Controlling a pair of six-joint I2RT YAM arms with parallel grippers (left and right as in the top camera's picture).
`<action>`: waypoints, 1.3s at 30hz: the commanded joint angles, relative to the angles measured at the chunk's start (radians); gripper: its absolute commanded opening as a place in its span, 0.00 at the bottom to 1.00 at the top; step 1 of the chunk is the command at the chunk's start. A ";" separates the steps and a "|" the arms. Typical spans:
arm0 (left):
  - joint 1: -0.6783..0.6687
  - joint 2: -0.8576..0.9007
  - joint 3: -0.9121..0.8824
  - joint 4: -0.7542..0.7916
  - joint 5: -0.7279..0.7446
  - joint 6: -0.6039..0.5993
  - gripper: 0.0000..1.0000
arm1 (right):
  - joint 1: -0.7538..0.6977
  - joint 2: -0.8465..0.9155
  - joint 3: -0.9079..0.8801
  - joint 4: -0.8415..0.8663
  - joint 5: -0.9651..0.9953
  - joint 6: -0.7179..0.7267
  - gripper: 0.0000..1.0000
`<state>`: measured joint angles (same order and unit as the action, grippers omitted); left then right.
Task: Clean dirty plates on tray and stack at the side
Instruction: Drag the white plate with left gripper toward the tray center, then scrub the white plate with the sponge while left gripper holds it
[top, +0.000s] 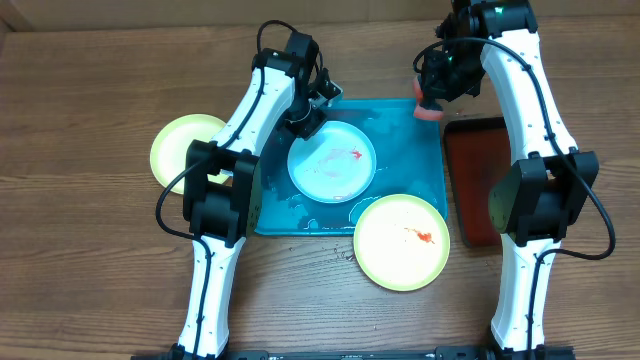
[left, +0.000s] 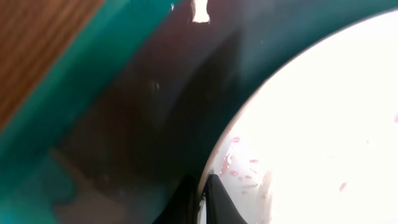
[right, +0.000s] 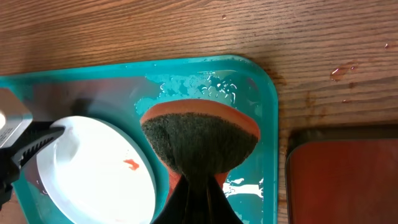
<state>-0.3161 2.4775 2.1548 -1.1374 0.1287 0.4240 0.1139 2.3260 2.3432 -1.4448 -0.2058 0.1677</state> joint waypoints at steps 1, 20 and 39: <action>0.012 0.015 -0.013 -0.008 -0.008 -0.195 0.04 | 0.003 -0.043 0.034 -0.002 -0.006 -0.008 0.04; 0.080 0.015 -0.013 -0.131 0.121 -0.771 0.04 | 0.167 -0.035 -0.101 0.132 -0.095 0.024 0.04; 0.143 0.015 -0.013 -0.157 0.283 -0.470 0.04 | 0.240 -0.011 -0.375 0.427 -0.027 0.080 0.04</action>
<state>-0.1833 2.4779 2.1479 -1.2900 0.3656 -0.1474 0.3550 2.3234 1.9827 -1.0389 -0.2588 0.2474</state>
